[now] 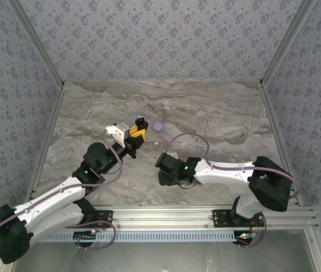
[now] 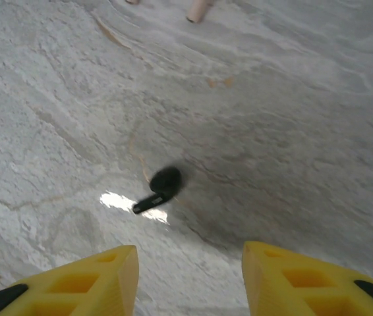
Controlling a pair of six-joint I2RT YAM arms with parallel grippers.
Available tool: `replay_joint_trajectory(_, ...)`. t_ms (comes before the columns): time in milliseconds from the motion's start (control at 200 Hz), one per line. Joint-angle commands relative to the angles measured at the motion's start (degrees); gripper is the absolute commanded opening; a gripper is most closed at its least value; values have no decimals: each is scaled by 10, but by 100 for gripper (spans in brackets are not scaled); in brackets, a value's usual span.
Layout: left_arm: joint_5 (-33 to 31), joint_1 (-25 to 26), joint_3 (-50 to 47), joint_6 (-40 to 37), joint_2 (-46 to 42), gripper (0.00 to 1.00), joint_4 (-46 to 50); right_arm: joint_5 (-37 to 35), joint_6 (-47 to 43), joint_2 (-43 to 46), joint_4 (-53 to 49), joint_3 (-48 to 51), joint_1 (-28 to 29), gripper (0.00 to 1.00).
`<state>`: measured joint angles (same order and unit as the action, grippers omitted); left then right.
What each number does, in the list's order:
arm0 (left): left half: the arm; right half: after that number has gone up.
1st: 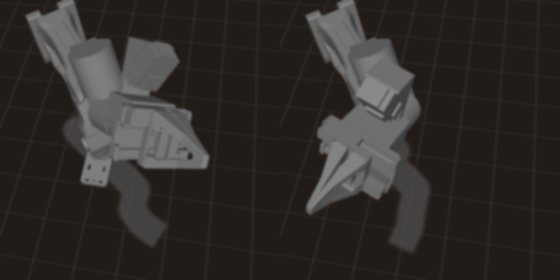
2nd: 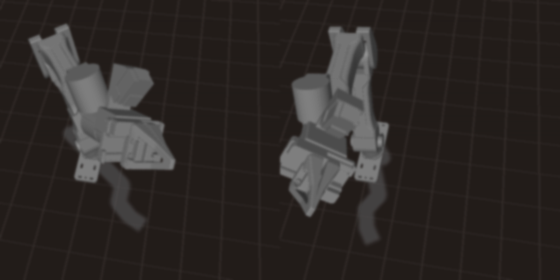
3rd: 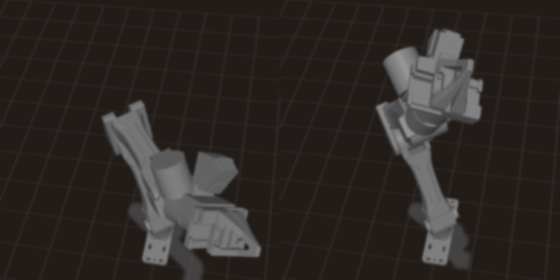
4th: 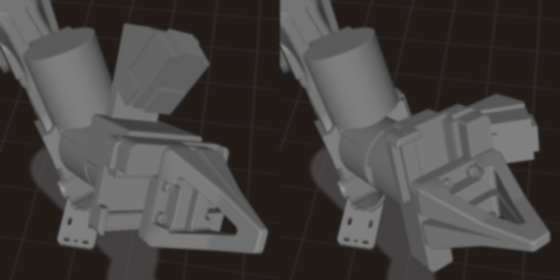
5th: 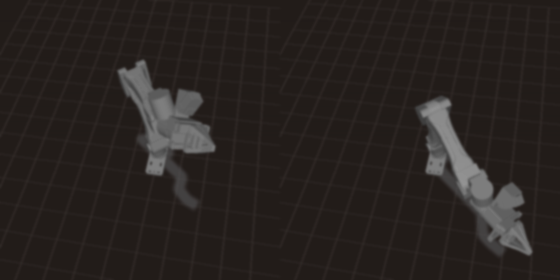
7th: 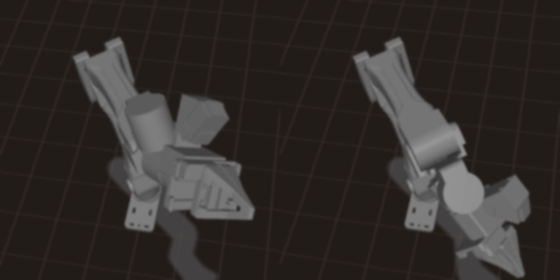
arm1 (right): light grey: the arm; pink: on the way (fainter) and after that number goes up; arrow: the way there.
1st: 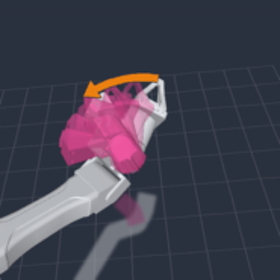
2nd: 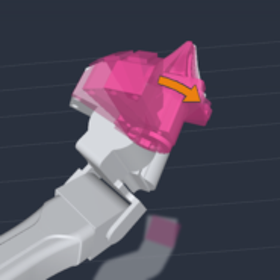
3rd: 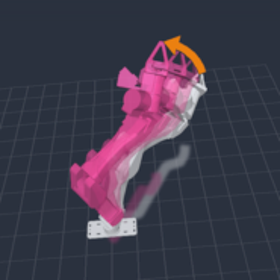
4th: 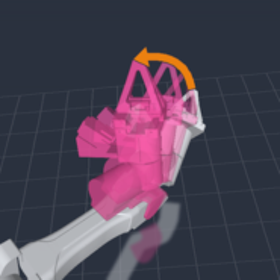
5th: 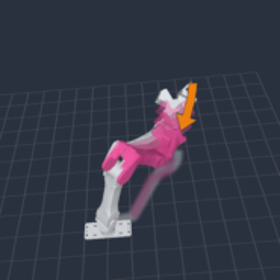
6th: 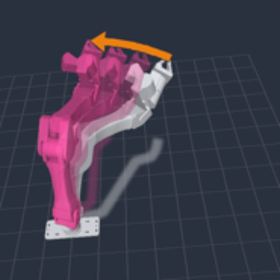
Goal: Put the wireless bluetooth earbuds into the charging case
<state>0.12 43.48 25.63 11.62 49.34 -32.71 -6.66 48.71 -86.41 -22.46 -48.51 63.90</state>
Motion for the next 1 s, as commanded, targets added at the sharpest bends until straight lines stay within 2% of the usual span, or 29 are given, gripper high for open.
replay_joint_trajectory(0,-2,-5,-3,10,-16,0,-9,-17,8,-17,9,-27,7,45)
replay_joint_trajectory(280,1,-8,-4,13,-14,0,-12,-27,9,-41,11,-30,8,37)
replay_joint_trajectory(515,5,-9,-3,14,-12,0,-13,-24,-1,-61,22,-44,8,23)
replay_joint_trajectory(994,8,-11,-1,17,-5,0,-14,-31,-10,-83,24,-55,9,18)
